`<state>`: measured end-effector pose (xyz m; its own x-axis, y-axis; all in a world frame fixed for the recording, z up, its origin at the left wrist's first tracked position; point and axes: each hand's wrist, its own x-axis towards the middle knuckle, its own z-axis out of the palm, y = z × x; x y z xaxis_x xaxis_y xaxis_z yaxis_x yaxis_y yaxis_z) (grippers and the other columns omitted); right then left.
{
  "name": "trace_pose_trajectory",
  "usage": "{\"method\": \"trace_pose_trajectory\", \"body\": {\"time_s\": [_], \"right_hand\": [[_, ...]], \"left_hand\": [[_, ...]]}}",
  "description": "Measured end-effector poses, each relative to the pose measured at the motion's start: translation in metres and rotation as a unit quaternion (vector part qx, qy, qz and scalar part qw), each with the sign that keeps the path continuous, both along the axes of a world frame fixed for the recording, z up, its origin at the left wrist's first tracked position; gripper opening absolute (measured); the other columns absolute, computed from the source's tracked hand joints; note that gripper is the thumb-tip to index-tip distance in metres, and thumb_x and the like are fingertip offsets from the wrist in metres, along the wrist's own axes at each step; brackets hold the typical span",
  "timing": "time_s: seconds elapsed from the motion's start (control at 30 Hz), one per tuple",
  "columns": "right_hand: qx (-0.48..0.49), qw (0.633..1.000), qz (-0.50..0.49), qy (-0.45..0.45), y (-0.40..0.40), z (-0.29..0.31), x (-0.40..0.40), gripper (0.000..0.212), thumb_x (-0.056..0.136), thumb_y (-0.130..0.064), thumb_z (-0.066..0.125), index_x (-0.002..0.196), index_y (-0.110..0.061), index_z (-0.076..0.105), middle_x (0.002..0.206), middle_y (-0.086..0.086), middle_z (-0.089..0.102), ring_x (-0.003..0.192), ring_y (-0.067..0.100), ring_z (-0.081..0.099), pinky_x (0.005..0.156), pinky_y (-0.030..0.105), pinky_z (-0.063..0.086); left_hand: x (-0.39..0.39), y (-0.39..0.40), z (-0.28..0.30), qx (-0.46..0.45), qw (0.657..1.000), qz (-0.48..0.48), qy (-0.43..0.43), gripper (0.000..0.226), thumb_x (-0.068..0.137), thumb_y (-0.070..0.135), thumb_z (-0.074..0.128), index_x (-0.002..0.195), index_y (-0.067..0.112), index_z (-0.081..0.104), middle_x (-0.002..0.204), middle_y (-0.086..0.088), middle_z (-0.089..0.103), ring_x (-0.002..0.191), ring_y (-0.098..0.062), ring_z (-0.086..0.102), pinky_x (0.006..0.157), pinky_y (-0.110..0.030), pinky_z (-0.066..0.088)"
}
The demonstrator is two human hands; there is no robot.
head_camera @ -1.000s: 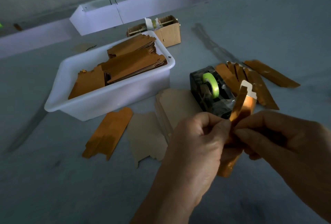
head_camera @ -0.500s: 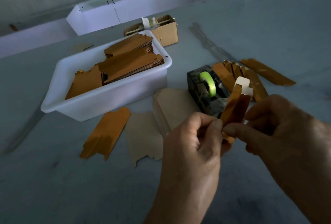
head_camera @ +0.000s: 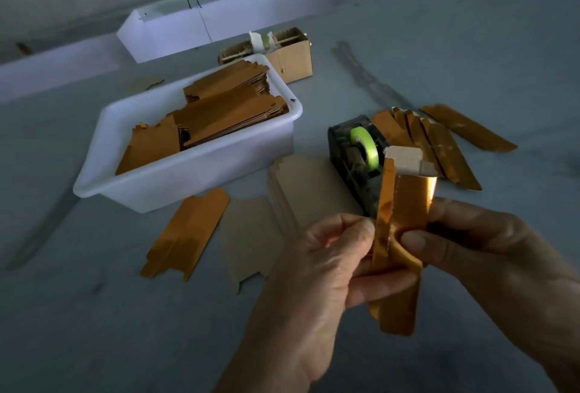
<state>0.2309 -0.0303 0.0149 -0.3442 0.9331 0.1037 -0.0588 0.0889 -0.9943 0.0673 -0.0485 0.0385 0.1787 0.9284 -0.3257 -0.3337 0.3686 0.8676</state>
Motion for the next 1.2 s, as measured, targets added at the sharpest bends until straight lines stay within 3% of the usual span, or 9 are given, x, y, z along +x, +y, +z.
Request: {"method": "trace_pose_trajectory", "body": {"time_s": [0.1, 0.23, 0.37, 0.6, 0.77, 0.9, 1.0, 1.1, 1.2], "right_hand": [[0.008, 0.999, -0.037, 0.029, -0.001, -0.002, -0.003, 0.019, 0.071, -0.024, 0.071, 0.089, -0.02, 0.074, 0.087, 0.009, 0.071, 0.085, 0.023, 0.069, 0.073, 0.024, 0.056], [-0.021, 0.997, -0.062, 0.042, -0.005, -0.002, -0.007, 0.021, 0.069, -0.025, 0.075, 0.088, -0.017, 0.074, 0.083, 0.012, 0.07, 0.081, 0.024, 0.068, 0.069, 0.023, 0.055], [-0.038, 0.996, -0.078, 0.034, -0.006, 0.001, -0.008, 0.025, 0.066, -0.02, 0.065, 0.088, -0.023, 0.075, 0.084, 0.008, 0.072, 0.078, 0.018, 0.069, 0.066, 0.017, 0.053], [-0.041, 0.989, -0.13, 0.049, -0.007, -0.003, -0.013, 0.027, 0.056, -0.021, 0.068, 0.078, -0.036, 0.074, 0.07, 0.0, 0.068, 0.071, 0.013, 0.067, 0.067, 0.015, 0.054], [-0.016, 0.993, -0.117, -0.022, -0.012, 0.002, -0.015, 0.037, 0.053, -0.057, 0.077, 0.086, -0.039, 0.072, 0.077, 0.0, 0.069, 0.071, 0.017, 0.069, 0.064, 0.03, 0.058], [-0.052, 0.997, -0.047, 0.012, -0.012, 0.006, -0.012, 0.026, 0.063, -0.036, 0.065, 0.087, -0.035, 0.074, 0.083, 0.001, 0.074, 0.076, 0.014, 0.071, 0.063, 0.019, 0.055], [-0.038, 0.994, -0.101, -0.03, 0.0, 0.009, 0.001, 0.048, 0.05, -0.069, 0.07, 0.093, -0.046, 0.07, 0.089, -0.012, 0.073, 0.08, 0.007, 0.071, 0.068, 0.027, 0.059], [0.022, 0.962, -0.242, -0.122, 0.033, 0.01, 0.035, 0.064, 0.044, -0.087, 0.06, 0.099, -0.055, 0.064, 0.096, -0.02, 0.07, 0.087, 0.01, 0.069, 0.073, 0.041, 0.056], [0.064, 0.918, -0.337, -0.2, 0.078, 0.009, 0.056, 0.031, 0.072, -0.067, 0.057, 0.099, -0.053, 0.062, 0.09, -0.013, 0.069, 0.074, 0.012, 0.064, 0.068, 0.037, 0.053]], "left_hand": [[-0.003, 0.001, 0.003, -0.025, 1.0, -0.01, -0.015, 0.021, 0.078, 0.021, 0.061, 0.088, 0.004, 0.068, 0.087, -0.017, 0.074, 0.081, -0.027, 0.074, 0.065, -0.03, 0.059], [-0.006, 0.004, 0.004, -0.052, 0.998, 0.008, -0.02, 0.05, 0.066, 0.016, 0.07, 0.111, 0.0, 0.053, 0.085, -0.017, 0.074, 0.076, -0.029, 0.074, 0.059, -0.032, 0.059], [-0.004, 0.003, 0.004, -0.054, 0.998, 0.0, -0.012, 0.029, 0.073, 0.017, 0.065, 0.097, 0.005, 0.054, 0.083, -0.018, 0.072, 0.074, -0.029, 0.073, 0.055, -0.03, 0.058], [-0.002, -0.003, 0.006, 0.066, 0.978, -0.008, 0.198, 0.013, 0.091, 0.022, 0.059, 0.083, 0.016, 0.067, 0.066, 0.005, 0.065, 0.054, -0.003, 0.06, 0.049, -0.018, 0.049], [0.003, -0.008, 0.003, 0.179, 0.931, 0.033, 0.316, 0.013, 0.084, 0.031, 0.067, 0.079, 0.019, 0.065, 0.065, -0.001, 0.062, 0.05, -0.006, 0.06, 0.048, -0.017, 0.048], [0.0, -0.004, 0.006, 0.18, 0.925, 0.023, 0.333, 0.016, 0.081, 0.036, 0.068, 0.074, 0.021, 0.066, 0.059, 0.006, 0.062, 0.045, 0.0, 0.054, 0.045, -0.012, 0.041], [-0.002, 0.001, 0.004, 0.181, 0.927, 0.017, 0.327, 0.022, 0.08, 0.045, 0.061, 0.083, 0.027, 0.072, 0.076, 0.008, 0.071, 0.06, 0.0, 0.063, 0.051, -0.012, 0.046], [-0.015, 0.009, -0.01, 0.202, 0.865, 0.088, 0.451, 0.016, 0.089, 0.034, 0.061, 0.1, 0.032, 0.071, 0.092, 0.014, 0.073, 0.083, 0.005, 0.064, 0.072, -0.014, 0.051], [-0.026, 0.019, -0.023, 0.233, 0.779, 0.105, 0.573, 0.024, 0.094, 0.031, 0.057, 0.114, 0.024, 0.069, 0.11, 0.01, 0.067, 0.098, -0.002, 0.059, 0.086, -0.018, 0.045]]}}
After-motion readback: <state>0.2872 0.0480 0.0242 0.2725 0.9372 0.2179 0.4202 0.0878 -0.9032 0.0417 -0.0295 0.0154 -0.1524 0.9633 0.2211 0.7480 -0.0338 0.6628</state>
